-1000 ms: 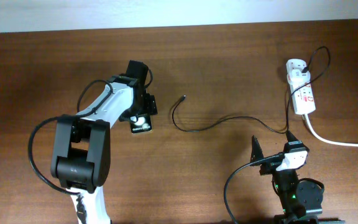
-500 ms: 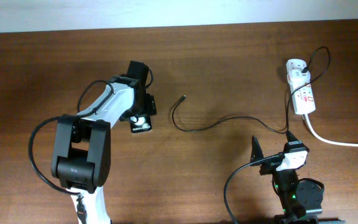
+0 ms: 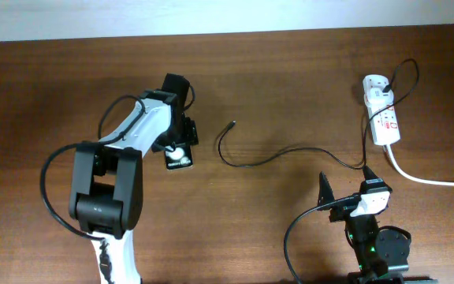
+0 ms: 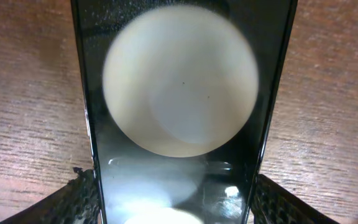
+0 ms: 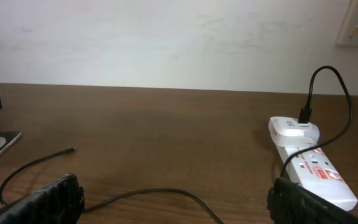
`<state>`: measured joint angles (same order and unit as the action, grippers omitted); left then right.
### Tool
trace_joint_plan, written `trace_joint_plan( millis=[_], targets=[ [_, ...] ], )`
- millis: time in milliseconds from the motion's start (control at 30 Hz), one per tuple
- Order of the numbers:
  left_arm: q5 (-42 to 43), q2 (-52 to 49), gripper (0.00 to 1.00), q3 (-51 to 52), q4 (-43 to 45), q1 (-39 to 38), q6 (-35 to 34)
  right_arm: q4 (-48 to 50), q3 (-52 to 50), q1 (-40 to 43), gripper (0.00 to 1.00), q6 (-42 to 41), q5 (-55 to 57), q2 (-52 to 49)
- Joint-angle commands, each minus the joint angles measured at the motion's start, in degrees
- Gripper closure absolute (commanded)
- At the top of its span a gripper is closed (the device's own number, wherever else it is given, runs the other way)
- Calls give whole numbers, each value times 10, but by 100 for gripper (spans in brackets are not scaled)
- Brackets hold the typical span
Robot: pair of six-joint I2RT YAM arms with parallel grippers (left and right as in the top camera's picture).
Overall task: Plug charger to phone and switch on socket
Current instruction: 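Lift the phone upright with the left gripper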
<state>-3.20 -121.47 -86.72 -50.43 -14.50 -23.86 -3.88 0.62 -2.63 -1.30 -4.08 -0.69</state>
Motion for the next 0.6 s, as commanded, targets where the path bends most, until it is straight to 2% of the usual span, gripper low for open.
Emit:
trace_joint_plan(
  millis=[0,133,567],
  targets=[
    [4,-7,27,-52,-26,2,-5,-3,-3,-4,1,0,3,4],
    [4,-7,27,-82,-50,2,1,-3,-3,-4,1,0,3,4],
    [4,-7,25,-80,-48,2,1,-3,-3,-4,1,0,3,4]
  ],
)
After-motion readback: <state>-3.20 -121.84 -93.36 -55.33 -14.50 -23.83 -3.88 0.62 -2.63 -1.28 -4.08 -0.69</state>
